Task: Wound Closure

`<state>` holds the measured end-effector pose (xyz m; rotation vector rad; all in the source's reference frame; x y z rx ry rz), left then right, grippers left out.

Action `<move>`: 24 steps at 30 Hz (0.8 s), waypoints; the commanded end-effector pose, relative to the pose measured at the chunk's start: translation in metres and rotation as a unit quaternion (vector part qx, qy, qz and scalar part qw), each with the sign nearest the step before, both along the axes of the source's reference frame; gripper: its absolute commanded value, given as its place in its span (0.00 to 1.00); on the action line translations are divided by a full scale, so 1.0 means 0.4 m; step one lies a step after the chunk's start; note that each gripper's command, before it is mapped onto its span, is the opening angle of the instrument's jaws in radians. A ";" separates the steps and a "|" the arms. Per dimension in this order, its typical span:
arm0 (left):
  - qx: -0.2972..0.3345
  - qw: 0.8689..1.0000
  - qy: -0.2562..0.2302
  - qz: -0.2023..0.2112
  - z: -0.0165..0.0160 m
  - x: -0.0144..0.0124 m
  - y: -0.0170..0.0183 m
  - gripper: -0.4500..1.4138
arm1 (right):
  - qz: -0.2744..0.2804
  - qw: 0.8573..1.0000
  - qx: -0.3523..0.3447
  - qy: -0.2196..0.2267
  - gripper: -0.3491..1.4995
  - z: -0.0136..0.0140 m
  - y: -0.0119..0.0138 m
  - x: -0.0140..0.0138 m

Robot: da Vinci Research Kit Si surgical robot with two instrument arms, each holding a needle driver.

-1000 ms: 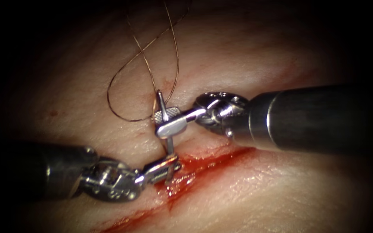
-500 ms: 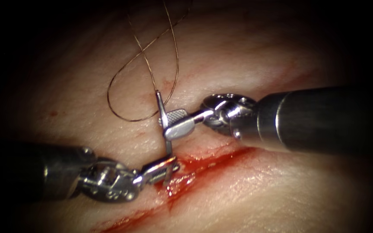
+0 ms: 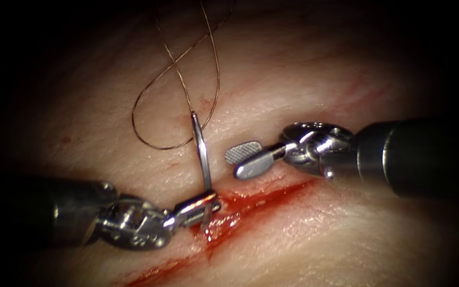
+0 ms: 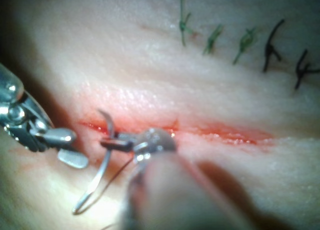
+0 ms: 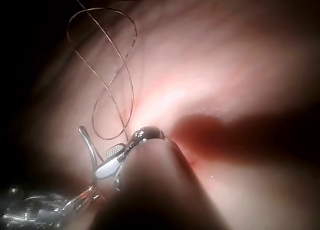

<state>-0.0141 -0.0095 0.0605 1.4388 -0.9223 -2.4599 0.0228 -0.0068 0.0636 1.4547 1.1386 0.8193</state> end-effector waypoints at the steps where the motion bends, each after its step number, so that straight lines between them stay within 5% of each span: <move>1: 0.001 1.000 0.000 0.000 0.0016 -0.0015 -0.0013 0.00 | 0.000 1.000 0.001 0.001 0.84 0.0010 -0.0015 0.0024; 24: -0.007 1.000 -0.004 0.011 -0.0013 -0.0019 -0.0042 0.00 | 0.000 1.000 0.002 0.013 0.84 0.0013 -0.0029 0.0099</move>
